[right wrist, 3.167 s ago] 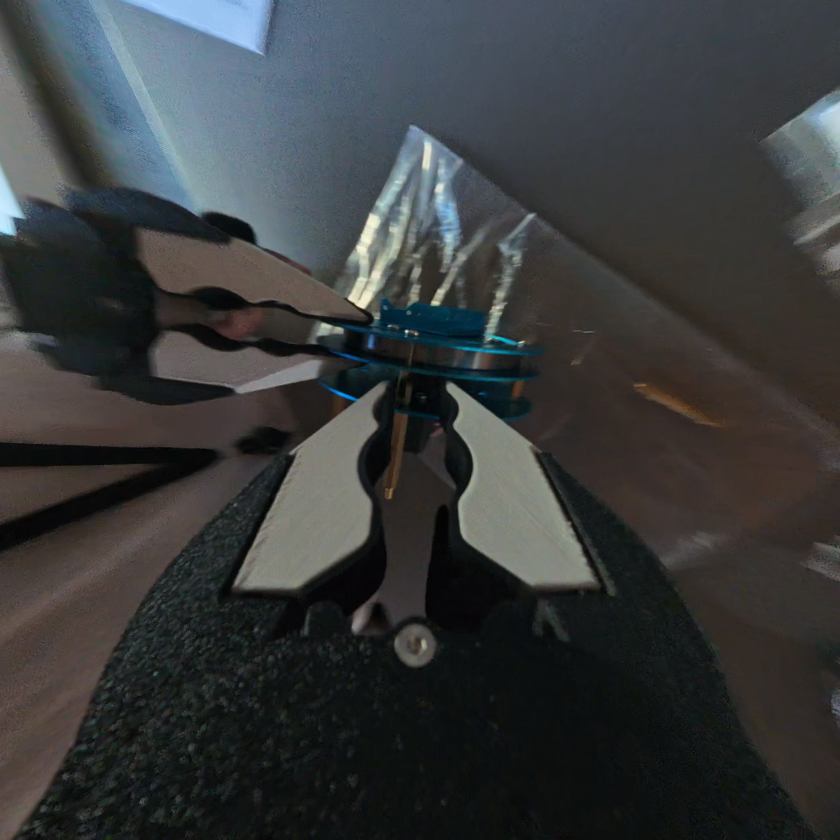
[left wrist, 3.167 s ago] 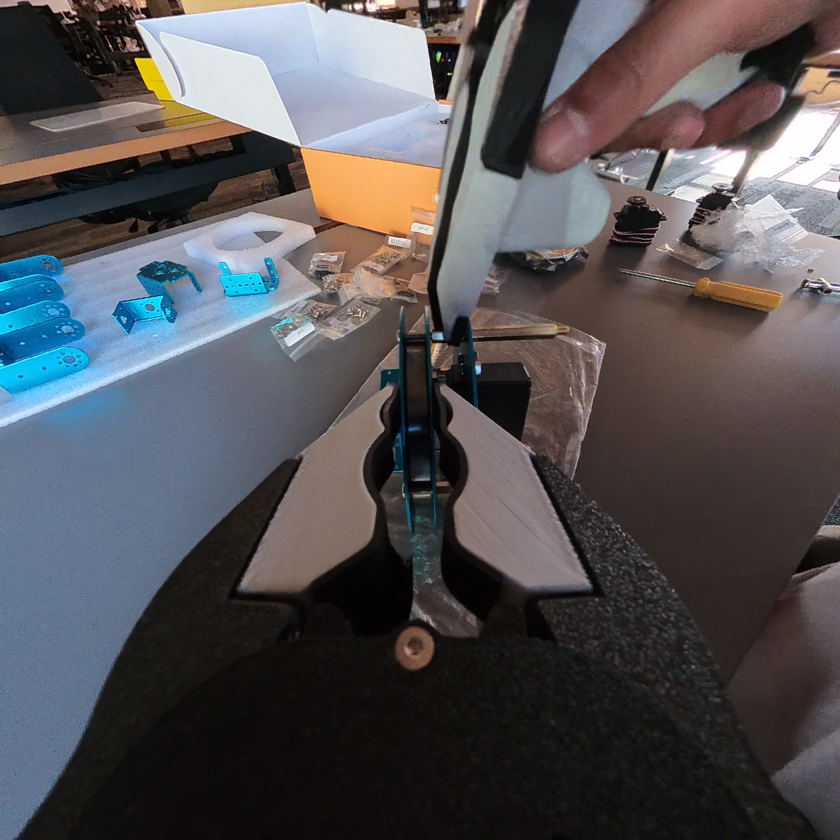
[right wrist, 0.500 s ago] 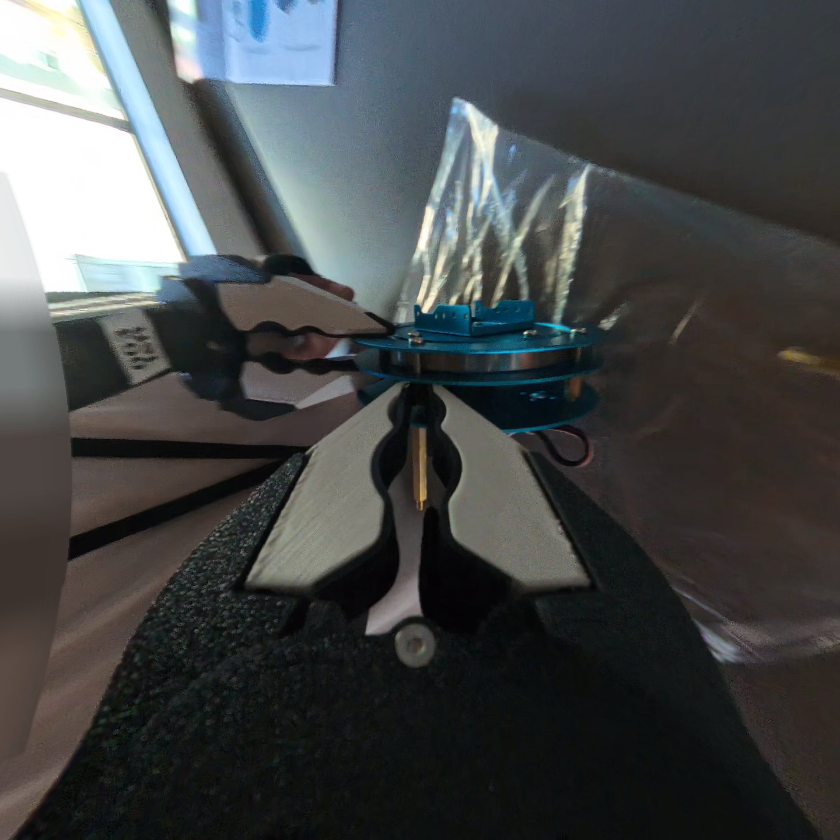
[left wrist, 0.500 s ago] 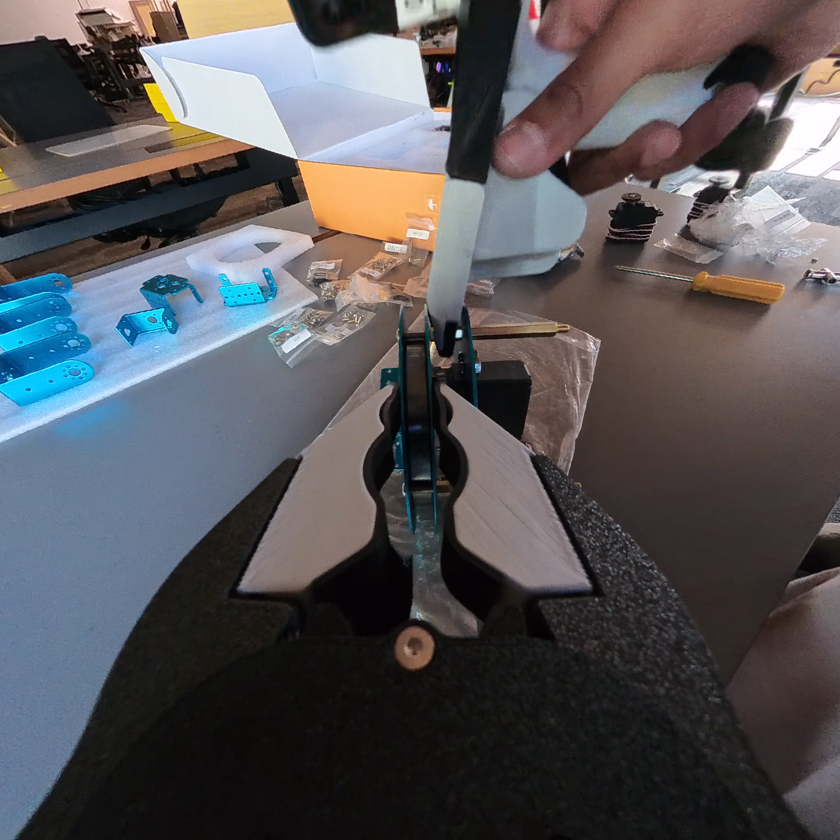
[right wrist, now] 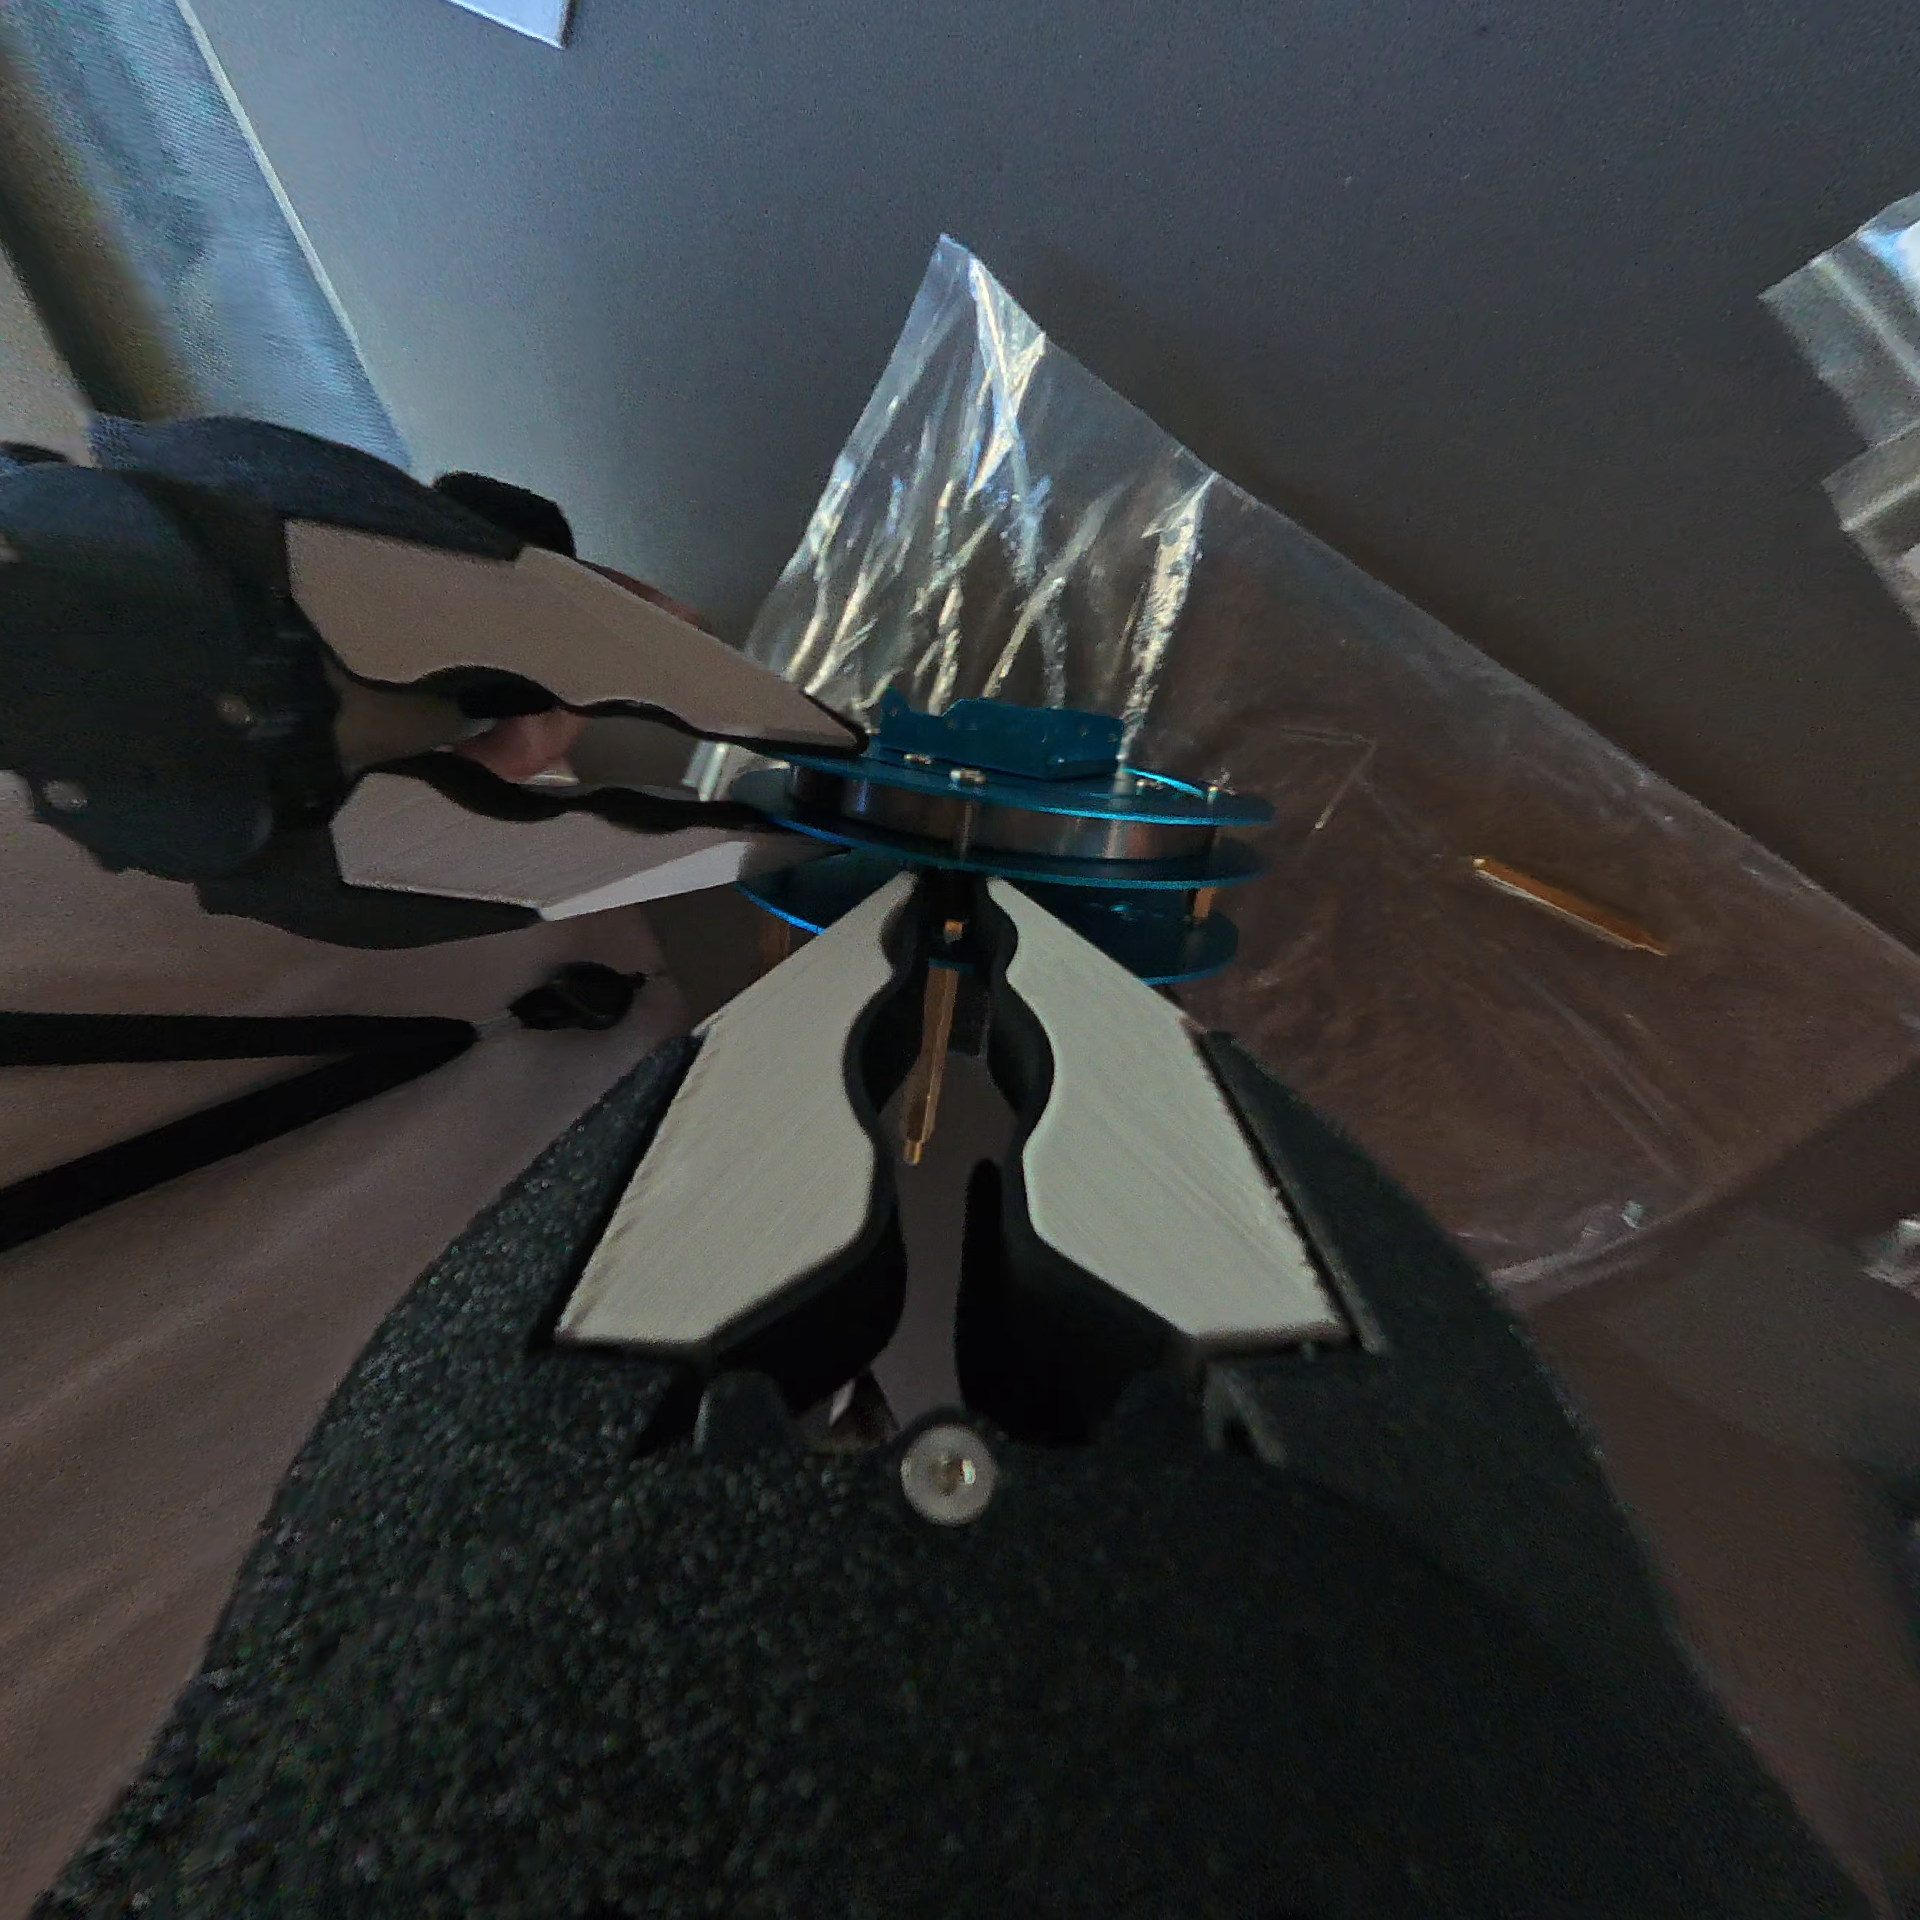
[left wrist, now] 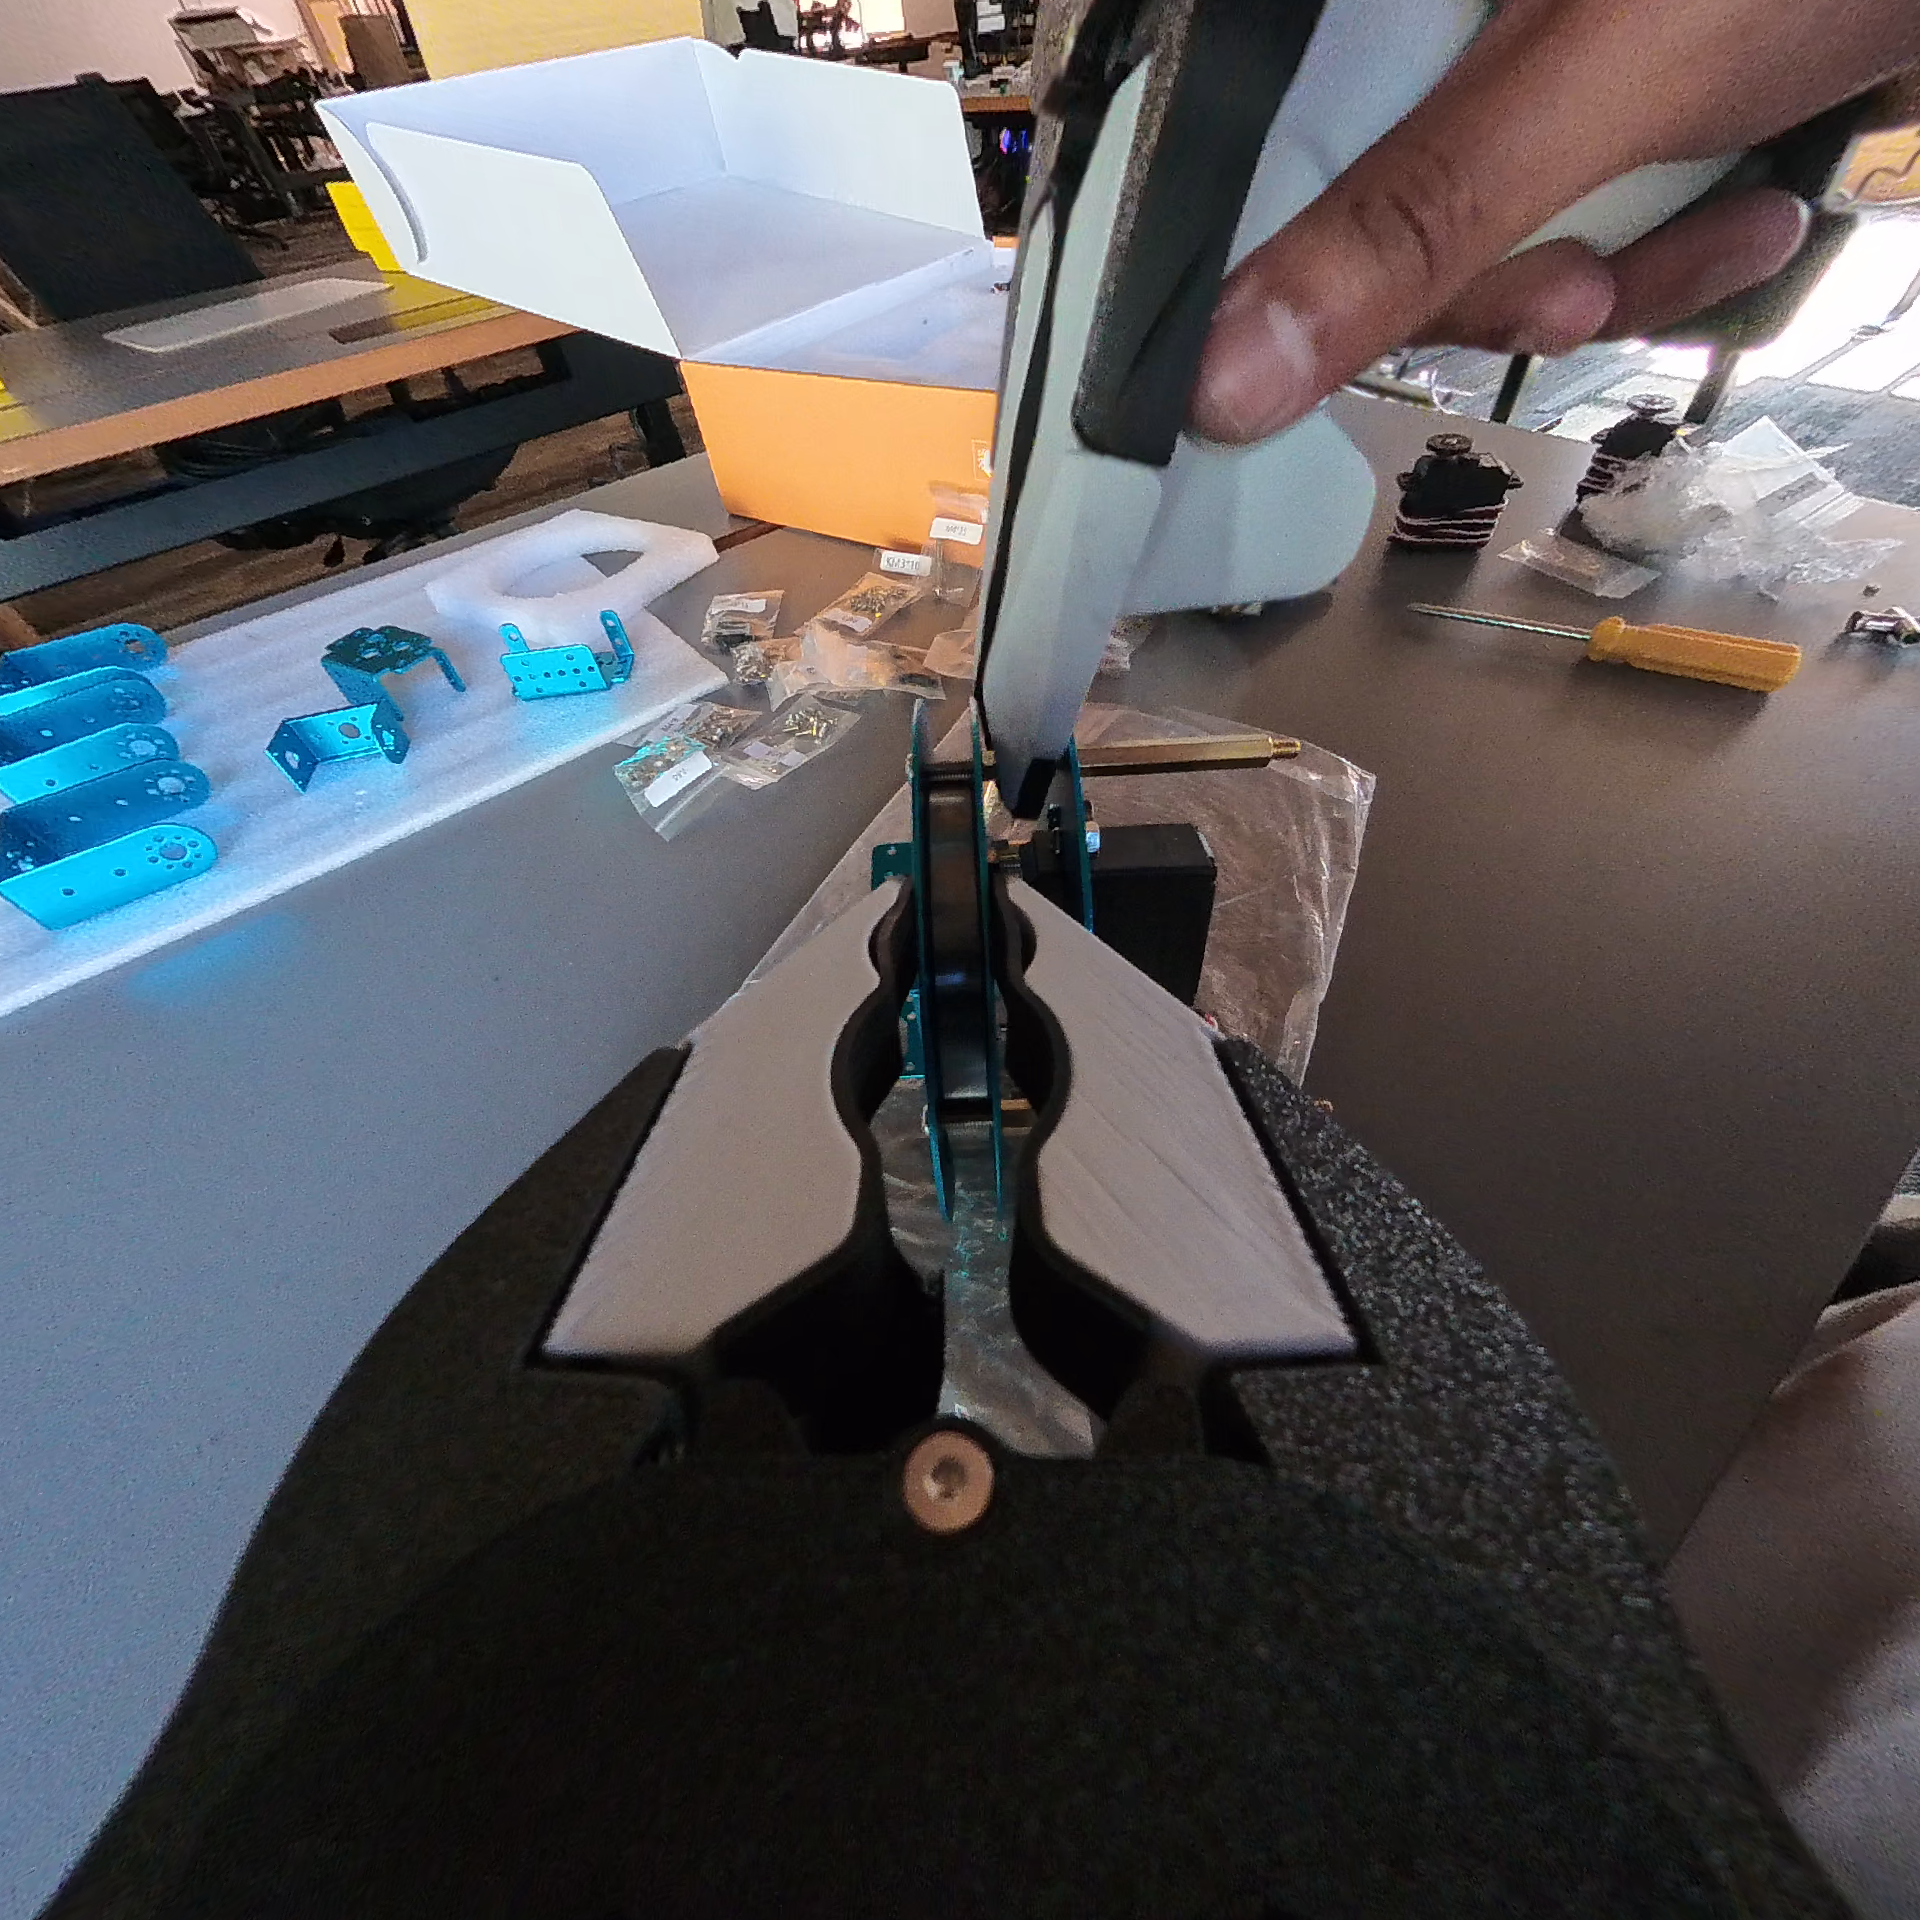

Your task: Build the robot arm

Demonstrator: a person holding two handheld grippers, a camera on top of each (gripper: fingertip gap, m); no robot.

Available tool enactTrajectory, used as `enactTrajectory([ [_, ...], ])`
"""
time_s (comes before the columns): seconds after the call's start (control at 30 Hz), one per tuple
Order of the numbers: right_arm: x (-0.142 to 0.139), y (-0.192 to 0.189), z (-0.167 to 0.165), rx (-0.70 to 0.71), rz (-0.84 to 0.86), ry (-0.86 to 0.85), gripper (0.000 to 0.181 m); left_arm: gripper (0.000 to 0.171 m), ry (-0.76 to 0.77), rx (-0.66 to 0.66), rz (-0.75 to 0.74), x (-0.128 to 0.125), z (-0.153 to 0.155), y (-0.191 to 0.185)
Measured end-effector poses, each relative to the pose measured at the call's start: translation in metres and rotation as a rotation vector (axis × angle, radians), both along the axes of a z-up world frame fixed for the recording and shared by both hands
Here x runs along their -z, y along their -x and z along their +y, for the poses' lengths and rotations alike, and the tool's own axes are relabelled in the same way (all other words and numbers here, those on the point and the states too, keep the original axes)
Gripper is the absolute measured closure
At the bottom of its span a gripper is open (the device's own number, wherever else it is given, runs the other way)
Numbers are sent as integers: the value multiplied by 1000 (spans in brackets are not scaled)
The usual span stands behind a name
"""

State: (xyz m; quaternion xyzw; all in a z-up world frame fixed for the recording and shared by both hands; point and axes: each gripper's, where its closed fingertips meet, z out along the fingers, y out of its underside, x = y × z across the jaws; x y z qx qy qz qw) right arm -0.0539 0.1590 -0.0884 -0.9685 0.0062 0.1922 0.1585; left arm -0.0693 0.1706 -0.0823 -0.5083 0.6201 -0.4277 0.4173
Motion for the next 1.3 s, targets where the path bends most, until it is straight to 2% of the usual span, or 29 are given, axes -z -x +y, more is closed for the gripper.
enactTrajectory([
  [0.07, -2, 4, -1, 37, 182, 14, 177, 159, -1, 6, 1, 0, -1, 1],
  [0.13, -4, 7, -2, 121, 470, 43, 178, 160, -11, 9, -3, 0, -2, 2],
  [0.2, -4, 6, -3, 130, 539, 39, 178, 160, 13, 20, -5, -1, -2, 1],
  [0.23, -4, 5, -1, 120, 474, 16, 177, 160, 15, 18, 1, -1, -2, 1],
  [0.37, -8, -6, -1, 30, 5, -57, 165, 159, 5, 4, 2, 0, -1, 0],
  [0.53, -6, -5, -1, -26, -258, -47, 176, 160, 5, 2, 3, 0, -1, -1],
  [0.63, -5, -5, -2, -40, -281, -24, 176, 159, -8, 4, 4, 0, -2, -1],
  [0.7, -5, -3, -1, -10, -148, -15, 177, 160, -9, 5, 4, 0, -2, -1],
  [0.83, -7, 2, -2, 118, 386, 30, 177, 160, -14, 6, -1, 0, -2, 1],
  [0.9, -7, 2, -1, 134, 439, 19, 177, 160, -6, 6, -1, 0, -2, 1],
  [0.93, -7, 1, 0, 121, 380, 1, 177, 160, -2, 4, 0, 0, -1, 0],
  [1.03, -8, -3, -1, 34, 24, -44, 167, 160, 1, 6, 2, 0, -1, -1],
  [1.13, -9, 0, -4, -18, -169, -21, 164, 160, -11, 9, 2, 0, -3, -1],
  [1.23, -5, -5, -5, -45, -284, 9, 176, 160, -20, 10, 2, 0, -4, -2],
  [1.3, -4, -5, -4, -45, -266, 14, 176, 160, -16, 7, 0, 0, -4, -2],
])
